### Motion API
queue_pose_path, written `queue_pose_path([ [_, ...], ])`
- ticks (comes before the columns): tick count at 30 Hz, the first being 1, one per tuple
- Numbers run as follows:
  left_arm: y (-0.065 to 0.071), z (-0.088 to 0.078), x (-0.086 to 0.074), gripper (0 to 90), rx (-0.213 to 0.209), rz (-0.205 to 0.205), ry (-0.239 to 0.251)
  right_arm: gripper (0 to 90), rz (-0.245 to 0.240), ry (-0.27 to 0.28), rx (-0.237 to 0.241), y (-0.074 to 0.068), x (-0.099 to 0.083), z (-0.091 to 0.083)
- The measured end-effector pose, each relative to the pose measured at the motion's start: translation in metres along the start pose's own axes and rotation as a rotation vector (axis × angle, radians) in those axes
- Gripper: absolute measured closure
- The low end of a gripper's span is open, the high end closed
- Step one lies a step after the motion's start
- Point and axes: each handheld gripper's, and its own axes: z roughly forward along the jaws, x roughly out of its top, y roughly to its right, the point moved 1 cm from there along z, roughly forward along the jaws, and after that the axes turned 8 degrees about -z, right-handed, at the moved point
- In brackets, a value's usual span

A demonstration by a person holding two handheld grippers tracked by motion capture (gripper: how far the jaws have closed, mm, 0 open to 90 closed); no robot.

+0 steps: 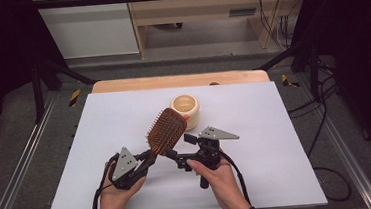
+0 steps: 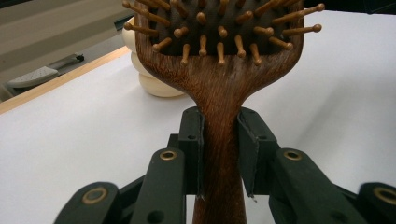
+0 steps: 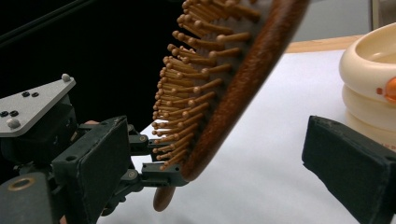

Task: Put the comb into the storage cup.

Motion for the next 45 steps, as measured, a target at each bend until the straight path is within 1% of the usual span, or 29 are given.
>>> queue_pose_path([
  [5, 0.003, 0.0, 0.0, 72.7, -0.001, 0.012, 0.0, 9.0, 0.004, -0.002, 0.008, -0.002, 0.001, 0.005],
  [8, 0.004, 0.001, 0.001, 72.7, -0.004, 0.016, 0.0, 11.4, 0.021, -0.001, 0.021, -0.004, 0.002, 0.009],
  [11, 0.005, 0.0, 0.001, 72.6, -0.002, 0.024, 0.002, 13.0, 0.019, -0.002, 0.024, -0.005, 0.002, 0.011],
  [16, 0.007, 0.0, 0.002, 72.7, -0.003, 0.032, 0.007, 19.6, 0.026, 0.007, 0.026, -0.004, 0.005, 0.015],
  [18, 0.007, 0.0, 0.001, 72.6, -0.004, 0.036, 0.005, 22.3, 0.032, 0.012, 0.034, -0.004, 0.006, 0.015],
  [20, 0.008, 0.001, 0.001, 72.6, -0.002, 0.045, 0.003, 25.1, 0.031, 0.019, 0.036, -0.004, 0.008, 0.016],
  [25, 0.011, 0.001, 0.001, 72.6, -0.007, 0.05, 0.003, 32.1, 0.046, 0.033, 0.043, -0.002, 0.011, 0.017],
  [26, 0.011, 0.001, 0.001, 72.6, -0.008, 0.049, 0.005, 34.0, 0.049, 0.035, 0.045, -0.002, 0.012, 0.017],
  [28, 0.01, 0.001, 0.001, 72.6, -0.011, 0.047, 0.01, 37.5, 0.038, 0.039, 0.036, -0.002, 0.012, 0.016],
  [32, 0.009, 0.001, 0.0, 72.6, -0.014, 0.044, 0.016, 40.9, 0.052, 0.043, 0.049, -0.001, 0.013, 0.016],
  [35, 0.009, 0.003, -0.002, 72.6, -0.014, 0.038, 0.009, 43.9, 0.072, 0.041, 0.053, -0.001, 0.012, 0.016],
  [36, 0.008, 0.003, -0.002, 72.6, -0.014, 0.036, 0.006, 44.6, 0.071, 0.041, 0.056, -0.002, 0.012, 0.016],
  [38, 0.008, 0.004, -0.003, 72.6, -0.017, 0.028, 0.007, 46.8, 0.065, 0.047, 0.058, -0.003, 0.012, 0.017],
  [40, 0.008, 0.004, -0.003, 72.6, -0.018, 0.019, 0.011, 49.9, 0.069, 0.059, 0.062, -0.004, 0.013, 0.017],
  [45, 0.009, 0.005, -0.004, 72.3, -0.02, -0.015, 0.036, 51.9, 0.061, 0.056, 0.054, -0.007, 0.016, 0.018],
])
